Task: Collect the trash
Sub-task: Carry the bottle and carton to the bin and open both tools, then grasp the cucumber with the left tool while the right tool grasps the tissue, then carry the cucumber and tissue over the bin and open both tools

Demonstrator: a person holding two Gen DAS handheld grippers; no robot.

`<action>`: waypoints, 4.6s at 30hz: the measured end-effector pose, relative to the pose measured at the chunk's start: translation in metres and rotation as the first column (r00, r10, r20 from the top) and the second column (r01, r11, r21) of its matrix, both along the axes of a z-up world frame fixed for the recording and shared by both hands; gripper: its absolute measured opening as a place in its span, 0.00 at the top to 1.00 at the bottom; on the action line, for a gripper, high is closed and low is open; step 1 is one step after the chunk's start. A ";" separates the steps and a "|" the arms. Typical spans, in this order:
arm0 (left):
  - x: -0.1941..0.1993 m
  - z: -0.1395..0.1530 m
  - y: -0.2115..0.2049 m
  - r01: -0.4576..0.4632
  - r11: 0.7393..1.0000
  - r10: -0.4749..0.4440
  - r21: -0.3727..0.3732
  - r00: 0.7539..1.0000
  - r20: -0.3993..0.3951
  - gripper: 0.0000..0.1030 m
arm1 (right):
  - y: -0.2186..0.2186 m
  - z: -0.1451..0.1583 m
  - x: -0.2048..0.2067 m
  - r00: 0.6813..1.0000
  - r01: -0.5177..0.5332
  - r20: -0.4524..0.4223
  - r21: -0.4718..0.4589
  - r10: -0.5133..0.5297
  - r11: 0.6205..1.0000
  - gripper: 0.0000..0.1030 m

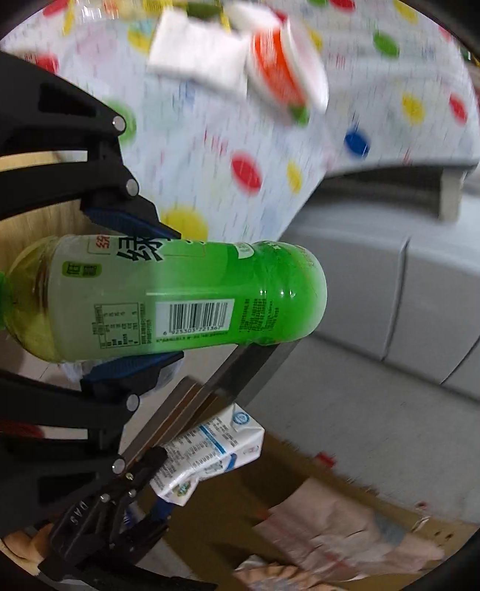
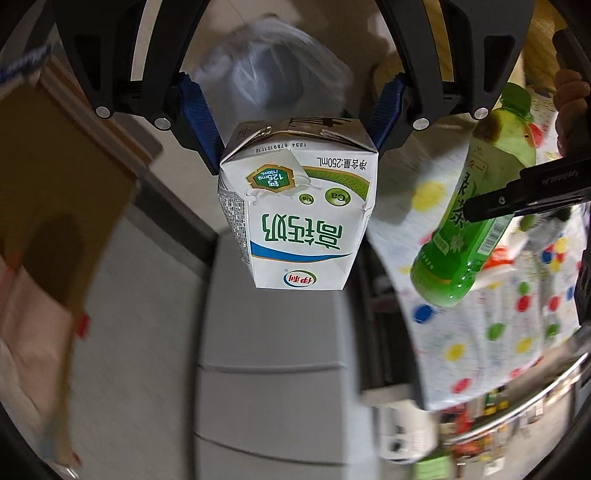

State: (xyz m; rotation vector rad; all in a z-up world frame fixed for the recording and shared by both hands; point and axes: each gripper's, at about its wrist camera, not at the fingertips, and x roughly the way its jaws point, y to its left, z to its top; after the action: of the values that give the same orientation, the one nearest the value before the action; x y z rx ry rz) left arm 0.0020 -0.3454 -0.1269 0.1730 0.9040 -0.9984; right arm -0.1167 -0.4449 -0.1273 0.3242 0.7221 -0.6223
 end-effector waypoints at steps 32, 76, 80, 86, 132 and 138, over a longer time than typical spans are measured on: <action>0.040 0.000 0.033 -0.116 0.988 0.109 0.105 0.992 0.070 0.27 | -0.005 0.035 0.019 0.989 -0.023 0.144 0.019 0.020 1.000 0.16; 0.144 -0.009 0.338 -0.702 0.689 0.697 0.179 0.710 0.102 0.26 | 0.196 -0.046 0.341 0.688 -0.715 -0.109 0.070 0.718 0.696 0.49; 0.137 -0.005 0.341 -0.705 0.687 0.698 0.177 0.707 0.110 0.26 | 0.184 -0.038 0.333 0.725 -0.679 -0.107 0.052 0.680 0.732 0.83; 0.128 0.010 0.331 -0.684 0.714 0.671 0.150 0.730 0.132 0.26 | 0.144 -0.004 0.299 0.816 -0.578 -0.003 0.020 0.578 0.816 0.95; 0.120 0.039 0.223 -0.445 0.895 0.446 -0.035 0.889 0.099 0.71 | 0.101 0.039 0.196 0.872 -0.474 0.167 0.047 0.461 0.879 0.96; 0.079 0.039 0.186 -0.336 0.940 0.341 -0.054 0.931 0.129 0.71 | 0.081 0.041 0.146 0.915 -0.390 0.137 0.051 0.380 0.920 0.96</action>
State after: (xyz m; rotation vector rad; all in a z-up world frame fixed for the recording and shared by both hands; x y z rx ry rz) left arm 0.0807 -0.1593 -0.0877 0.0543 0.7603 -0.6697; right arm 0.0291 -0.3636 -0.0867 0.2789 0.6673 -0.1967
